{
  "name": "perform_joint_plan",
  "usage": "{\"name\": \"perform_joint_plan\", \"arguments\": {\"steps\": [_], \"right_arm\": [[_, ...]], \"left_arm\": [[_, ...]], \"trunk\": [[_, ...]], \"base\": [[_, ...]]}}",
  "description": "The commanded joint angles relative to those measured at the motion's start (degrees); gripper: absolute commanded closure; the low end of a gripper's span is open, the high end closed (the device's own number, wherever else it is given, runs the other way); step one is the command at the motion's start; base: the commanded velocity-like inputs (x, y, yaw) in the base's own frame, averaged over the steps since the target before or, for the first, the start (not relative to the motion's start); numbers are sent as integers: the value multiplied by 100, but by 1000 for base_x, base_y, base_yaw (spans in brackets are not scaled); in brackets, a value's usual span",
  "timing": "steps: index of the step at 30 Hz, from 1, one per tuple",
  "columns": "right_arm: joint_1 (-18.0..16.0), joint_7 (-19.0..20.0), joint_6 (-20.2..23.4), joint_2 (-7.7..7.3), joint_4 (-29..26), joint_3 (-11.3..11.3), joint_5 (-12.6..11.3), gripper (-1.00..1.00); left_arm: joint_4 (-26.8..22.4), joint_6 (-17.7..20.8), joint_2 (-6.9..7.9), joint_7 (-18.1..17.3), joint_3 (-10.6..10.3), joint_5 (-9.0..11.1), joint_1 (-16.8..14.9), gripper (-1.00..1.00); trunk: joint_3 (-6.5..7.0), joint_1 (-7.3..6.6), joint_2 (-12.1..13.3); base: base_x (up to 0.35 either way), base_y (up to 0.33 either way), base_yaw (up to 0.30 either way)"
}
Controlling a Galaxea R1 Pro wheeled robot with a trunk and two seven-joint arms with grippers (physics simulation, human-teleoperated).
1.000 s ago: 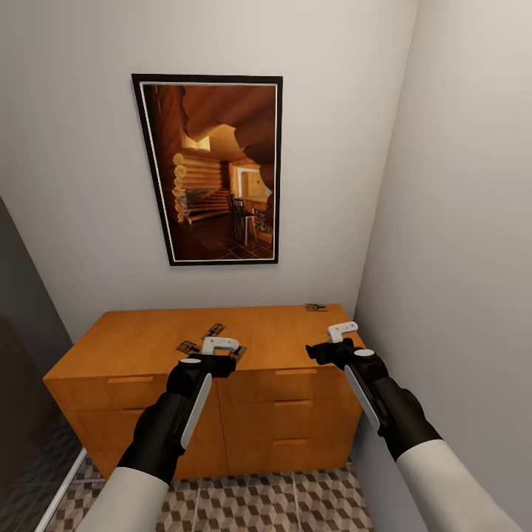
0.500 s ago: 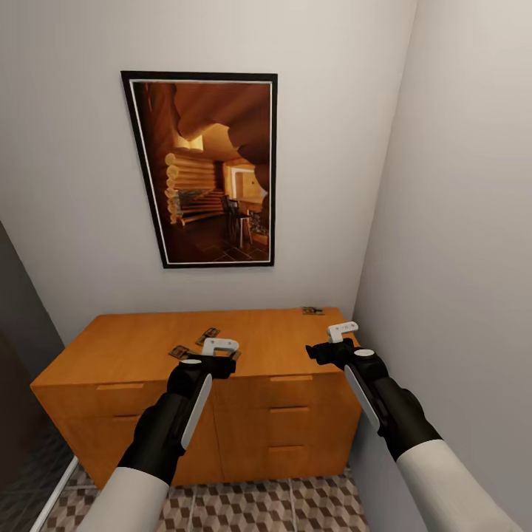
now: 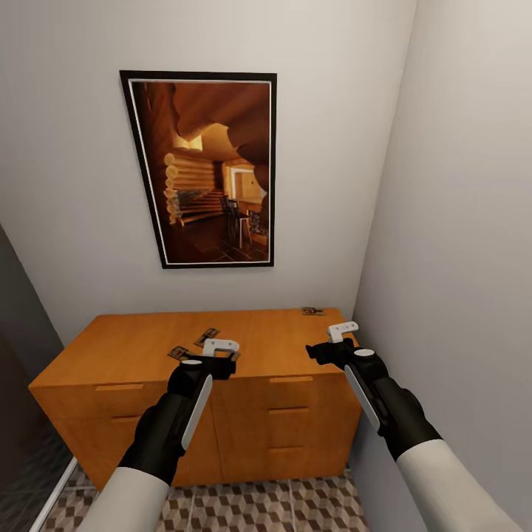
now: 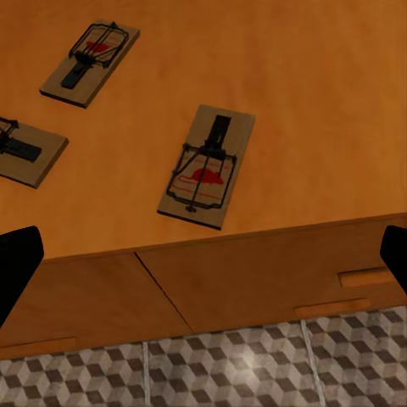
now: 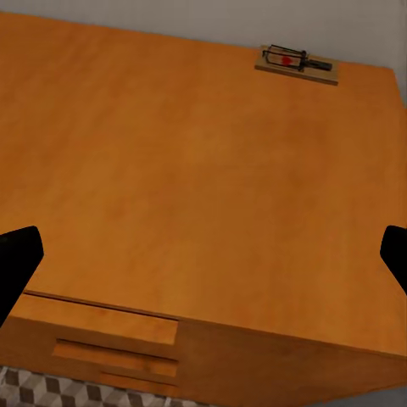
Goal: Take the four mousetraps from the cabinet in the bathroom and place them on the bathroom floor. Make sure all four end up on the same floor surface, and ensure that at least two of them are either under or directly next to the same bathroom sink.
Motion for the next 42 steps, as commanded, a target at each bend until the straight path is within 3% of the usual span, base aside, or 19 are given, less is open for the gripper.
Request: {"name": "perform_joint_plan", "arguments": {"steps": [1,10,22,42], "right_arm": [[-6,-12,29,-6,-7,11,-40,-100],[-4,-18,34,-6,-2,11,-47,-100],[-5,-21,36,-6,1,13,-49,-100],[-5,-21,36,-6,2,20,-49,-100]], "left_arm": [[-5,29,0,9,-8,-23,-5,-100],[-3,35,0,6,-13,-40,-5,-100],[-2,38,0,1,-7,-268,-5,-100],[34,38,0,-3,-15,-295,-5,-100]], "trunk": [[-14,4,-14],[-14,4,-14],[-14,4,-14],[-14,4,-14]], "base": [[1,-1,0],[9,0,0],[181,63,0],[18,6,0]]}}
